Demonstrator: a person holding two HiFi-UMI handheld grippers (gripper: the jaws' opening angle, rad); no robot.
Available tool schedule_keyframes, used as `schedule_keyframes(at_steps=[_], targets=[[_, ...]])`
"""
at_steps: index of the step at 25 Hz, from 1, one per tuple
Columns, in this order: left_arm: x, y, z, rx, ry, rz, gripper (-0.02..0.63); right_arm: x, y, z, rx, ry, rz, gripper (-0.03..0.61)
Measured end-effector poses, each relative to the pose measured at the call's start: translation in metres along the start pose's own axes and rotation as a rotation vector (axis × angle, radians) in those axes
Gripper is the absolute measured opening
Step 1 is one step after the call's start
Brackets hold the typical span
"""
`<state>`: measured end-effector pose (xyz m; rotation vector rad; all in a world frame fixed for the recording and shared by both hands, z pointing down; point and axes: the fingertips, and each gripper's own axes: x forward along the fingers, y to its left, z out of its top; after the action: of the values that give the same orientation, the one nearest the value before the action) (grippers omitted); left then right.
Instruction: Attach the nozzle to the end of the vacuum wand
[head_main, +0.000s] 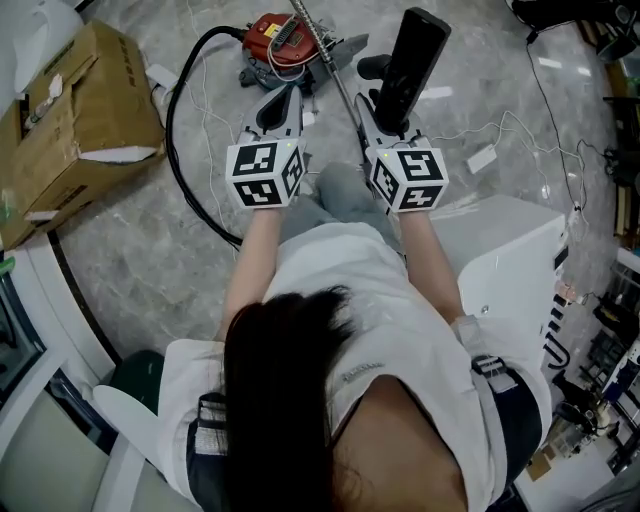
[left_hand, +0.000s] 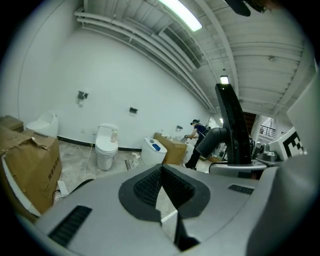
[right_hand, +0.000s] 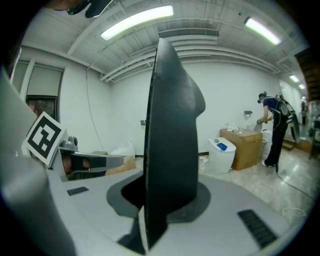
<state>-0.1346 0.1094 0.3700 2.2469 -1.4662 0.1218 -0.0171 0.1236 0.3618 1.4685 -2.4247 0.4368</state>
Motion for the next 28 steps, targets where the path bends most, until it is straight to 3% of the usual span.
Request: schedule_keyframes(at_steps=[9, 16, 21, 28], targets=[[0.027, 0.013, -0.002, -0.018, 0.043, 0.013, 0.002, 0.025, -0.018, 0.009, -0.039, -0.001, -0.021, 0.092], [0.066, 0.035, 0.016, 0.028, 0.042, 0.050, 0.002, 0.076, -0.044, 0.018, -0.019, -0.004, 0.007, 0.092], [0.104, 0.057, 0.018, 0.036, 0.115, 0.138, 0.001, 0.115, -0.068, 0.031, -0.040, 0.015, 0.050, 0.092], [0.173, 0.060, 0.022, -0.013, 0.180, 0.165, 0.002, 0.170, -0.114, 0.048, -0.053, 0.057, 0.107, 0.092]])
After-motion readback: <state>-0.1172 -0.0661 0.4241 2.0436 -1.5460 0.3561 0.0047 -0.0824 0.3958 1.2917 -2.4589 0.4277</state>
